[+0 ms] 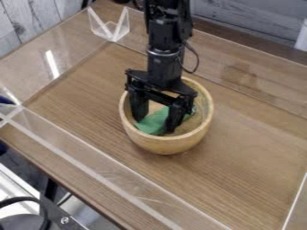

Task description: Remove the green block from inside the brown bowl and put it on the table

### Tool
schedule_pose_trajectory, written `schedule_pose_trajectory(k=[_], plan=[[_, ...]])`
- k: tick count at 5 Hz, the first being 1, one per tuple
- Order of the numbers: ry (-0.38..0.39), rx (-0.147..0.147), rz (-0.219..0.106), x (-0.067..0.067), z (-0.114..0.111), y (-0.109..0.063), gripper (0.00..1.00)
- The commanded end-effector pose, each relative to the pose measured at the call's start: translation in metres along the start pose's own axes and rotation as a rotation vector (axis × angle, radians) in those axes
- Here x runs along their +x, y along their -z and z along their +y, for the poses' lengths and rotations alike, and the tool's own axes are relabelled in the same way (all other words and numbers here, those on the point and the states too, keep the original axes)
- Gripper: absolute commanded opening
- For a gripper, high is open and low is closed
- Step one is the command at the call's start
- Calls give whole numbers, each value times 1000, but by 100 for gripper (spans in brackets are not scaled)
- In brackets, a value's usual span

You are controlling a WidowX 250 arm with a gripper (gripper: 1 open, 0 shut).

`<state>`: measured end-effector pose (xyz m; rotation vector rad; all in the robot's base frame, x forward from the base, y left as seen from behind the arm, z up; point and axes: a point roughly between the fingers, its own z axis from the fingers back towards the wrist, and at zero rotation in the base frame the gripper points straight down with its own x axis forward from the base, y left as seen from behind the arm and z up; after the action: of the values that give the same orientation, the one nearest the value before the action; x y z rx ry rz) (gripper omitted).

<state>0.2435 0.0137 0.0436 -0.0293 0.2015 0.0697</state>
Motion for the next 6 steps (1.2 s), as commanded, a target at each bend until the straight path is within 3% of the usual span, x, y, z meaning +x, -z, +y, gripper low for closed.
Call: schedule_pose_trajectory(k=[1,3,5,6], plan=[[2,-25,-24,-3,-1,-11,100],[56,-21,-38,-1,6,-36,100],[23,-8,-51,5,18,-34,100],[19,14,-48,5,17,-30,100]])
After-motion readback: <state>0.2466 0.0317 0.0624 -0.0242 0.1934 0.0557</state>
